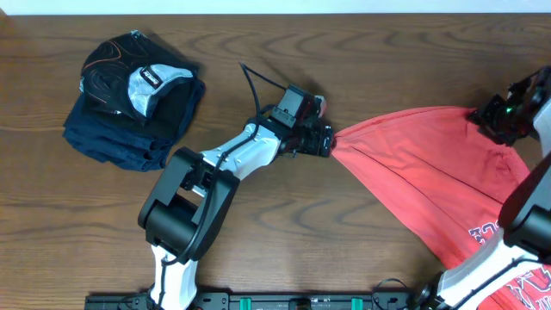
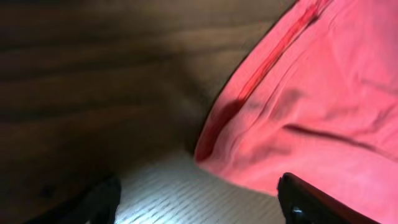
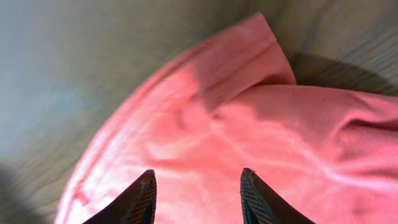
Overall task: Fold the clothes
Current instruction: 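Reach the left gripper to the red t-shirt's left edge and grasp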
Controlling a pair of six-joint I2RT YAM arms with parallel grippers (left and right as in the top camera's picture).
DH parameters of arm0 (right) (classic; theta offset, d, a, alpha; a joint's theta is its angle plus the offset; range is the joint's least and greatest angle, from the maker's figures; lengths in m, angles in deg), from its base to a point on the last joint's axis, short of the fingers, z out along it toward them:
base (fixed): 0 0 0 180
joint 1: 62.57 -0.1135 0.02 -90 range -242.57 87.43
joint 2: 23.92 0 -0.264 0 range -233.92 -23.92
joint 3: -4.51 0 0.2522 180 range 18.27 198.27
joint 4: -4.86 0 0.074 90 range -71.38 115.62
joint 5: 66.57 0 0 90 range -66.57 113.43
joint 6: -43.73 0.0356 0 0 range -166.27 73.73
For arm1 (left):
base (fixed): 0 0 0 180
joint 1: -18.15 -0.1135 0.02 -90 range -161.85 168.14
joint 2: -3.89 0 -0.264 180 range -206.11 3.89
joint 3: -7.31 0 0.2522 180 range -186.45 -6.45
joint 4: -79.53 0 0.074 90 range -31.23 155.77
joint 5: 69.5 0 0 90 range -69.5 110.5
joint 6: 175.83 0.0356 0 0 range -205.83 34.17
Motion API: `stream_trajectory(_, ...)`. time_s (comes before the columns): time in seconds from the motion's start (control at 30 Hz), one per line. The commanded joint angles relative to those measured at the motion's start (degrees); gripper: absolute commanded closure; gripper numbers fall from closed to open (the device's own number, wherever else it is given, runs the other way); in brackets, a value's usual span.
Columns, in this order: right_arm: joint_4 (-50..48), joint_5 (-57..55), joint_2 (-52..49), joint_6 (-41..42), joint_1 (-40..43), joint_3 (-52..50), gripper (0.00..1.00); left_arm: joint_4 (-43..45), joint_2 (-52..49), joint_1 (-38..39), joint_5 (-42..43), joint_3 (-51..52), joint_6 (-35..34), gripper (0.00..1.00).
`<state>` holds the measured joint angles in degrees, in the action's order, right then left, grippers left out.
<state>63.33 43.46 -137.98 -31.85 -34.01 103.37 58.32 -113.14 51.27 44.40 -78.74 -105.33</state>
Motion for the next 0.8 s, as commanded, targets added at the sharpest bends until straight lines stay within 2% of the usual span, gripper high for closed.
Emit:
stream_trajectory(0.0, 0.61, 2.75, 5.64, -1.42, 0.2, 0.24, 0.57, 1.03, -2.6, 0.07, -0.35, -0.35, -4.76, 0.33)
stream_trajectory(0.07, 1.03, 2.73, 7.67, -1.4, 0.2, 0.24, 0.57, 1.73, -3.39, 0.07, -0.37, -0.35, -6.47, 0.41)
stream_trajectory(0.33, 1.62, 2.47, 13.2, -1.4, 0.22, 0.24, 0.56, 4.35, -5.86, 0.72, 5.31, -0.35, -8.7, 0.46)
stream_trajectory(0.53, 3.08, 1.16, 13.33, -1.38, 0.31, 0.24, 0.56, 4.57, -6.56, 3.37, 5.64, -0.35, -8.68, 0.47)
stream_trajectory(0.67, 3.41, 1.14, 13.35, -1.4, 0.31, 0.24, 0.56, 4.57, -6.78, 4.15, 4.35, -0.33, -8.63, 0.66)
stream_trajectory(0.77, 3.78, 0.0, 13.35, -1.4, 0.33, 0.24, 0.55, 4.59, -6.78, 4.0, 3.87, -0.33, -8.09, 0.88)
